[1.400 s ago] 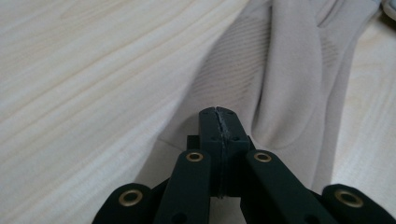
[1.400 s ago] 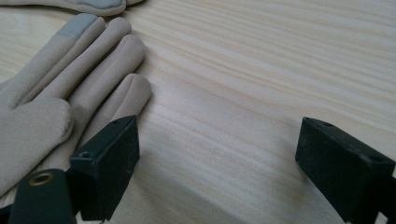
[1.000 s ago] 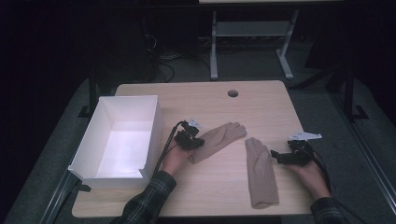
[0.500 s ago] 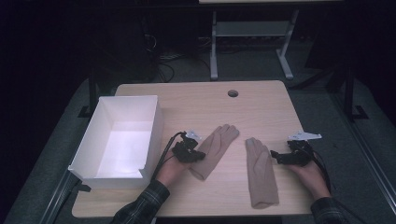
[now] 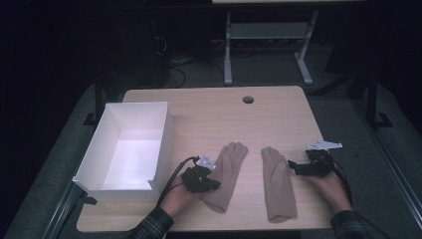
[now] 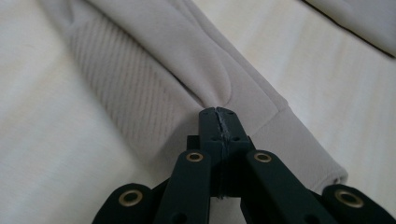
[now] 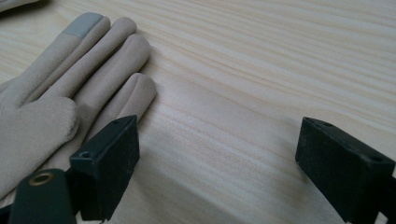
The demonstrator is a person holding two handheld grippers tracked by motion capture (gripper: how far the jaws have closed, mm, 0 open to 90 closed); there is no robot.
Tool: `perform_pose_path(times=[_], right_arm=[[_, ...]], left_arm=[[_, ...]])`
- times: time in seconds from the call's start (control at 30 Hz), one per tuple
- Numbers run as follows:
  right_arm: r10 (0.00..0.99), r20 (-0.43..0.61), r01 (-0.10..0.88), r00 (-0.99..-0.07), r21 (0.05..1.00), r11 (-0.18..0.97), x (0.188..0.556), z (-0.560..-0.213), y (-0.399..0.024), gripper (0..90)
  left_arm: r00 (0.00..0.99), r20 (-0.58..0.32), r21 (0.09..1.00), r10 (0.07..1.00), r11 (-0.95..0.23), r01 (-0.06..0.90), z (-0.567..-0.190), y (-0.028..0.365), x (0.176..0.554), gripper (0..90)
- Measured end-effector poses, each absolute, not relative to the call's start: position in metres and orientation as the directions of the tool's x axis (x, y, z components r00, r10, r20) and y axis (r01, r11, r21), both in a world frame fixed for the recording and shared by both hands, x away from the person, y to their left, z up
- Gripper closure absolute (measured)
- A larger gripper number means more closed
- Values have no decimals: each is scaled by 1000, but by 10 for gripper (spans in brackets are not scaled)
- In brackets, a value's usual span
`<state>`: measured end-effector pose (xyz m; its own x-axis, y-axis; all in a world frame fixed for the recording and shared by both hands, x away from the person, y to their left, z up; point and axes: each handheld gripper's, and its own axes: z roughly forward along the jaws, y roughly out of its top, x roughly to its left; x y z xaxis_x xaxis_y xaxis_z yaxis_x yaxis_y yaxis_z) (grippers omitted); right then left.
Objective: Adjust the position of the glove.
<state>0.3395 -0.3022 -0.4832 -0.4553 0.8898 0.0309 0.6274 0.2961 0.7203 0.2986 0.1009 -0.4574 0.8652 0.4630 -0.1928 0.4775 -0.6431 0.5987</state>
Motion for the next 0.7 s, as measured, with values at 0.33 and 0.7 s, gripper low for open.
perform_pose_path(times=[0.33,0.7], right_arm=[[890,32,629,-455,719,296,339,-483,-302,131],[889,32,628,-456,720,296,339,-483,-302,131]], left_arm=[[855,-109,639,507,-624,451,-441,96,318,765],[797,-77,647,599,-578,497,-445,99,353,568]])
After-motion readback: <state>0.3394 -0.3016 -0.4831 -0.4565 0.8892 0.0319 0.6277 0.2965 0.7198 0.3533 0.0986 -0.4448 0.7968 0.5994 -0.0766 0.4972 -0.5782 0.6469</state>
